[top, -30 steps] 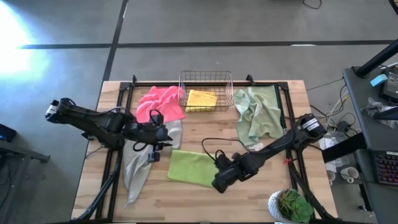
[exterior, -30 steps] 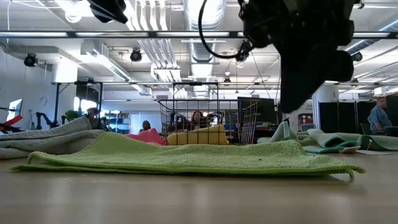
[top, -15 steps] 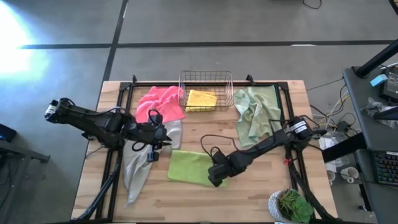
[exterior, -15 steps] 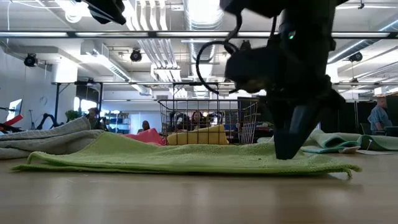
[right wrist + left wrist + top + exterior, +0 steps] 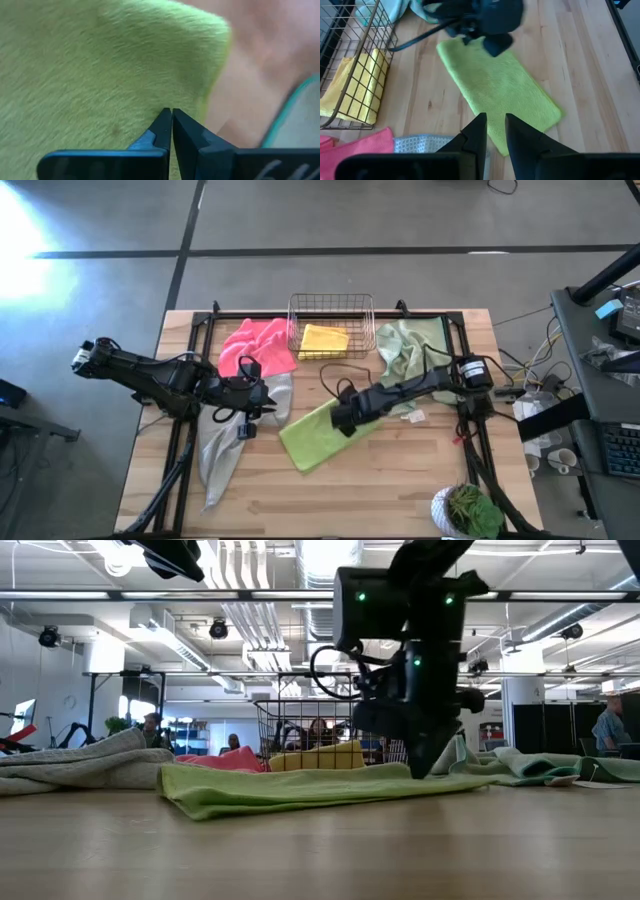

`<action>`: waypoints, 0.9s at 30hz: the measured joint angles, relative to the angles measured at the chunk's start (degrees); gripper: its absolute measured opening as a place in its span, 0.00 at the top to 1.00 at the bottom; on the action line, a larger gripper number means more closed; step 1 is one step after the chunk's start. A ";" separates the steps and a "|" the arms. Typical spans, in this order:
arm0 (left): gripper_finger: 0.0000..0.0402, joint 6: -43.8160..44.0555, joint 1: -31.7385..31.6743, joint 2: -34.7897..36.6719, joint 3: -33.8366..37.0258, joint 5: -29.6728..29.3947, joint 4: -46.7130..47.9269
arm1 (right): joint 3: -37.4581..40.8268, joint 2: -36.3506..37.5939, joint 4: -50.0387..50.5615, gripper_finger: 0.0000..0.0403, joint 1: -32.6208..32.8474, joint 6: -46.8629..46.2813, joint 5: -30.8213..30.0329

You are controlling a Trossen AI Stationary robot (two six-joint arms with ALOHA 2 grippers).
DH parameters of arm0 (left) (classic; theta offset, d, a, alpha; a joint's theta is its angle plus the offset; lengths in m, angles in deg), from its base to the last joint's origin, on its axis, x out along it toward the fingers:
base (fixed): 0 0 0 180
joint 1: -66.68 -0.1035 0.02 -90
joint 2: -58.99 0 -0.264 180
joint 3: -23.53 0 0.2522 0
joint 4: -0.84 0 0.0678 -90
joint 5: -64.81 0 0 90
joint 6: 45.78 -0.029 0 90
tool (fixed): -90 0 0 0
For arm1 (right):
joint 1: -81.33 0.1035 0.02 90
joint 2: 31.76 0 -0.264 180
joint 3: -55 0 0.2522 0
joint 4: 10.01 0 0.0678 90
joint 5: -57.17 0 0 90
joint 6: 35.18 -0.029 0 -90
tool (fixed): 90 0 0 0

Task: Fold microfiber towels
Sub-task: Fold the green towel

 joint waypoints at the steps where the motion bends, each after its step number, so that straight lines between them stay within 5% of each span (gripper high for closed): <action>1: 0.87 0.00 0.00 0.00 0.00 0.00 -0.02 | 0.00 0.05 -0.27 0.98 -0.74 1.28 -0.13; 9: 0.87 0.00 -0.02 0.00 0.04 0.00 -0.02 | -1.91 4.04 -2.26 0.98 -0.02 3.63 2.17; 16: 0.87 0.00 -0.02 -0.02 0.11 -2.20 -0.02 | -2.46 3.77 -24.04 0.98 5.82 4.34 14.33; 27: 0.87 0.02 -0.02 -0.02 0.33 -2.97 -0.53 | -2.76 -2.66 -38.21 0.98 8.52 3.20 15.21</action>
